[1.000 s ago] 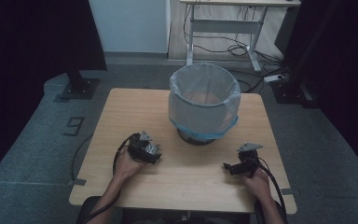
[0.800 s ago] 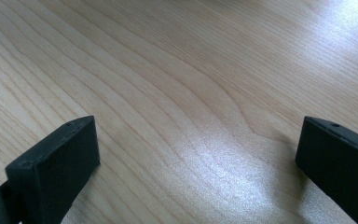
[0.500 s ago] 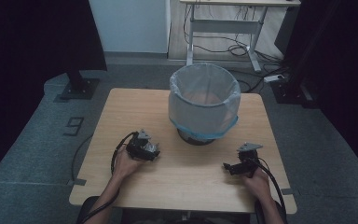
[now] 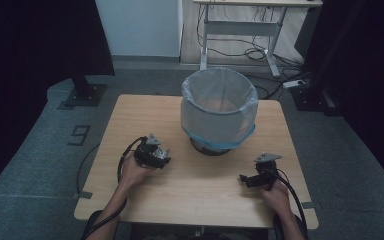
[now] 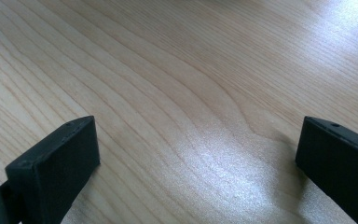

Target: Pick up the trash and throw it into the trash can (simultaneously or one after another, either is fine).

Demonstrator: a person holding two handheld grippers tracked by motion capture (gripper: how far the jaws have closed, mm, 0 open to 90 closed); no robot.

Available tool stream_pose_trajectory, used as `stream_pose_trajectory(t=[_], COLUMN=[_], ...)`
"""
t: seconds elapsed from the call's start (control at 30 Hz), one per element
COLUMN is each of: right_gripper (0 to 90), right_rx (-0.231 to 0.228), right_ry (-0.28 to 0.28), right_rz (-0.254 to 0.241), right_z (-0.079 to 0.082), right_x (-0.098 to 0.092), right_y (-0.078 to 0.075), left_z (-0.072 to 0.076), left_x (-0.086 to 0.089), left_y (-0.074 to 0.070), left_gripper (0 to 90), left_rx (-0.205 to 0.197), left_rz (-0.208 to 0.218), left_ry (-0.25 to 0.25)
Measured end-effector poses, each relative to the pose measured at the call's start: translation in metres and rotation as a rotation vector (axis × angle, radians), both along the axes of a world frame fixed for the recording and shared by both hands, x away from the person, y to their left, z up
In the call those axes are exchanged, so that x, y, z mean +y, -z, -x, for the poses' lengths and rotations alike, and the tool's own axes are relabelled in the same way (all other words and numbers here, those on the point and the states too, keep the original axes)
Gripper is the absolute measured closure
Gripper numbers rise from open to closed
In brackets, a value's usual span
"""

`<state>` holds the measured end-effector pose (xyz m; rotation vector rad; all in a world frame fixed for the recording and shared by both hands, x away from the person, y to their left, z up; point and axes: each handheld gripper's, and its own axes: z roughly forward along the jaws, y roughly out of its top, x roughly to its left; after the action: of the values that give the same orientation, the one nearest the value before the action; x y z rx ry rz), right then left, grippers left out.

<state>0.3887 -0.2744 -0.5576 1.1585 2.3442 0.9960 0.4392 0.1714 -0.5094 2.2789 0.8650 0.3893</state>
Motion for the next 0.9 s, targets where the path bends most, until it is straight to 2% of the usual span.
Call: stream_pose_trajectory(t=[0.13, 0.27, 0.53, 0.9], right_gripper=[0.0, 0.0, 0.0, 0.0], right_rx=[0.0, 0.0, 0.0, 0.0], right_ry=[0.0, 0.0, 0.0, 0.0], right_rz=[0.0, 0.0, 0.0, 0.0], right_z=[0.0, 0.0, 0.0, 0.0], right_x=[0.0, 0.0, 0.0, 0.0], right_y=[0.0, 0.0, 0.0, 0.0], left_z=[-0.001, -0.002, -0.006, -0.01], left_x=[-0.001, -0.002, -0.002, -0.006], left_y=[-0.01, -0.021, -0.039, -0.067], left_gripper=[17.5, 17.4, 17.3, 17.0], left_rx=[-0.009, -0.02, -0.023, -0.026], left_rz=[0.012, 0.007, 0.035, 0.033], left_ry=[0.002, 0.006, 0.005, 0.003])
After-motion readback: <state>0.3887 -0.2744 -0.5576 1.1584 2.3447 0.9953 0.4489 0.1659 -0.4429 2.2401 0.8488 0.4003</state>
